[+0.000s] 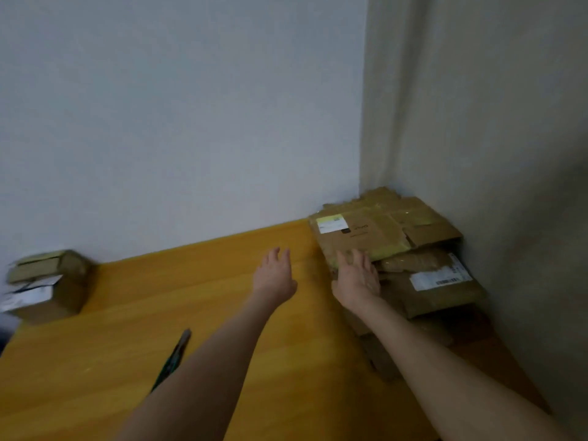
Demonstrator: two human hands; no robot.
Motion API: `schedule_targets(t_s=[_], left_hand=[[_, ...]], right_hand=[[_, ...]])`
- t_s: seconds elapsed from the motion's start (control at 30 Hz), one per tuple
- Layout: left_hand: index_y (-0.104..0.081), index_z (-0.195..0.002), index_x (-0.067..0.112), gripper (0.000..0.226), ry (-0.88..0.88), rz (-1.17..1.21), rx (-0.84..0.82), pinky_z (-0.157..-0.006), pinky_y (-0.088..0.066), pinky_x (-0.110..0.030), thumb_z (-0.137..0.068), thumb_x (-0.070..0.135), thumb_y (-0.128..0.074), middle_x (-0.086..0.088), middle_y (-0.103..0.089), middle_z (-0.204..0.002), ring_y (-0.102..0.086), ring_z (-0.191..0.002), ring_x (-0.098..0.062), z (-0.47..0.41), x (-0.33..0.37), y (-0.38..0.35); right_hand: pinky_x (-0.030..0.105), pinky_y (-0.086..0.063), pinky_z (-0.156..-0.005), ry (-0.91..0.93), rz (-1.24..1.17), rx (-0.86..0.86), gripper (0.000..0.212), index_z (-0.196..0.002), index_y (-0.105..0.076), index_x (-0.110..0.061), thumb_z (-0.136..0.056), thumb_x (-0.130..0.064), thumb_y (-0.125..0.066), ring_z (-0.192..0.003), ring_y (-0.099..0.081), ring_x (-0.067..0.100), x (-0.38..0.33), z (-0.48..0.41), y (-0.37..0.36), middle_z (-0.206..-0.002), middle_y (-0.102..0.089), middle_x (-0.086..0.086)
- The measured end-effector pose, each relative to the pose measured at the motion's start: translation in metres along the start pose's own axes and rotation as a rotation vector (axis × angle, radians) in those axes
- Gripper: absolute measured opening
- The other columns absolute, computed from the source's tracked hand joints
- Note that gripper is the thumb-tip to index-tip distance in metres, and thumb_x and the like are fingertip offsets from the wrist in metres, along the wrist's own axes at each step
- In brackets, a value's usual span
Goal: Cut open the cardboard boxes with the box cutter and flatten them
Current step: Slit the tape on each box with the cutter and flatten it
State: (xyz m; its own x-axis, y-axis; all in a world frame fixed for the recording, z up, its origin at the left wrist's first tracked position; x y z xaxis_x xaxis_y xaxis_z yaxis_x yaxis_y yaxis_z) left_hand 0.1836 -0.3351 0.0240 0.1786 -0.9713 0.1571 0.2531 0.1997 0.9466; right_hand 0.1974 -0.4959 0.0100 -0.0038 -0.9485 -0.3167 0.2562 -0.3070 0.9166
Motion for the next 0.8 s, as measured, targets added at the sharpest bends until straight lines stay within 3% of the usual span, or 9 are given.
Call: schedule_targets(t_s=[0.43, 0.8], left_hand=[[-0.017, -0.153, 0.014, 0.067, 0.233, -0.018, 0.044, -0.108, -0.036, -0.040, -0.096, 0.023, -0.053, -0.010, -0.014, -0.159, -0.022, -0.144, -0.029, 0.119, -0.184, 0.008], [-0.024, -0.151, 0.012, 0.063, 0.264, 0.029, -0.022, -0.110, -0.034, -0.039, -0.095, 0.020, -0.053, -0.014, -0.017, -0.157, -0.025, -0.143, -0.031, 0.189, -0.424, 0.009]], right_hand=[[0.041, -0.015, -0.118, 0.248, 0.046, -0.079, 0.061, -0.151, -0.018, -0.022, -0.097, -0.016, -0.046, -0.147, -0.003, 0.032, -0.181, 0.080, -0.067, -0.157, -0.009, 0.007], [0.042, -0.017, -0.118, 0.349, 0.017, -0.162, 0.060, -0.151, -0.018, -0.021, -0.098, -0.014, -0.045, -0.147, -0.001, 0.031, -0.410, 0.168, -0.173, -0.158, -0.008, 0.008]])
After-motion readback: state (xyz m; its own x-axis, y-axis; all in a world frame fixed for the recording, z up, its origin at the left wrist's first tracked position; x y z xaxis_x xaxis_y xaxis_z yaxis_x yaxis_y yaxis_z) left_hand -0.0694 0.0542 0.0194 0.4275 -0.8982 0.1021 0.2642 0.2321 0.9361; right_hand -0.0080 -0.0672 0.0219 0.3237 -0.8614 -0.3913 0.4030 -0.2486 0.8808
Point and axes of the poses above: each hand's wrist, its own z-axis away from the middle knuckle, its own y-axis out of the back of the hand, x = y × z, the point moved 3 cm from there along -z, towards the middle knuckle
